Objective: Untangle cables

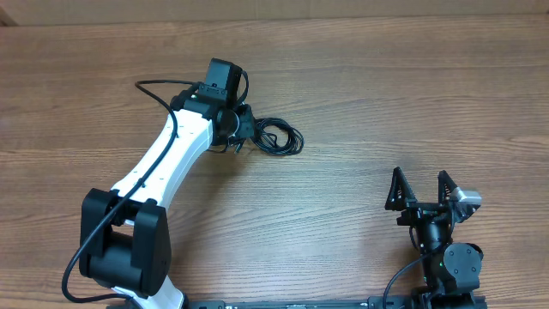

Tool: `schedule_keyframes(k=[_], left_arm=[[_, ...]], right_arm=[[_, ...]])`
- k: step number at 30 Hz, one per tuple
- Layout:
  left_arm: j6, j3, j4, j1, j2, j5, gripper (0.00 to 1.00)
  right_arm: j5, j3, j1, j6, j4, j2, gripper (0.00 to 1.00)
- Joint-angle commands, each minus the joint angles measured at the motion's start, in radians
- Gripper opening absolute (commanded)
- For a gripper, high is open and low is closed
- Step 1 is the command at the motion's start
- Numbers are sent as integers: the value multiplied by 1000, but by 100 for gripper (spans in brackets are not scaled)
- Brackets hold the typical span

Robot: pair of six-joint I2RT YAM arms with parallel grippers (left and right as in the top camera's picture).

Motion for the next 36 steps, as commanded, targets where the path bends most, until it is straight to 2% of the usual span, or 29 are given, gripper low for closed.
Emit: schedule_keyframes(k=[1, 2, 4, 13, 21, 26, 33, 36], left_arm=[[-7, -8, 4, 3, 35, -2, 12], [-7, -8, 5, 3, 42, -2, 17], [-6, -8, 9, 3, 55, -3, 21], [-6, -8, 64, 3, 82, -3, 32], [-14, -8, 61, 2, 84, 15, 32], [-9, -8, 10, 2, 84, 6, 45], [-38, -8, 69, 8, 85, 7, 45], [-64, -8, 93, -5, 90, -13, 40]], right_arm=[[-2, -10, 4, -8, 5, -7, 100], [-2, -10, 4, -8, 5, -7, 100], [-2, -10, 4, -8, 5, -7, 100], [-2, -10, 4, -8, 5, -7, 100], [-2, -10, 4, -8, 5, -7, 100], [-2, -10, 4, -8, 5, -7, 100], [-2, -10, 4, -8, 5, -7, 100], [-2, -10, 4, -8, 5, -7, 100]])
